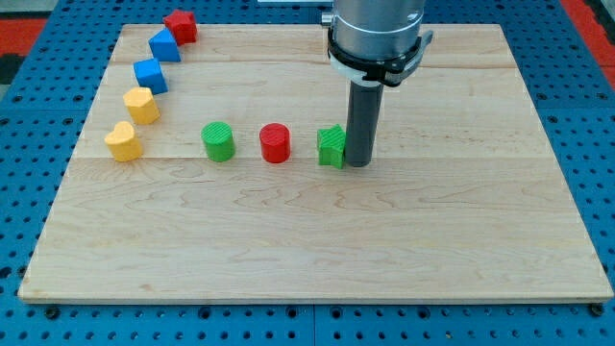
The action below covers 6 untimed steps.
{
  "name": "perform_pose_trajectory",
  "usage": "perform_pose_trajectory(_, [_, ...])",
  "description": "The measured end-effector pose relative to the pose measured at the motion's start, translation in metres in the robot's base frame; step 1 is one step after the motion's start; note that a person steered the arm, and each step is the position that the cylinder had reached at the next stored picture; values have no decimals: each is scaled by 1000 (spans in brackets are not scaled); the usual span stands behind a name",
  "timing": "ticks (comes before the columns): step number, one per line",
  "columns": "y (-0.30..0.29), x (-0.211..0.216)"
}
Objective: Place the green star right to the red circle
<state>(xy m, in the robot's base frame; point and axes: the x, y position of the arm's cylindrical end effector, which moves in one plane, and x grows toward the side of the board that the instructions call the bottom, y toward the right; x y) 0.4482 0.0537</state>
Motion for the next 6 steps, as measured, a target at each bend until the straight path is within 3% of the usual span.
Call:
perform_pose_trajectory(3, [6, 9])
perform_pose_trajectory(5, [107, 14])
perform_pose_trajectory(6, [110, 14])
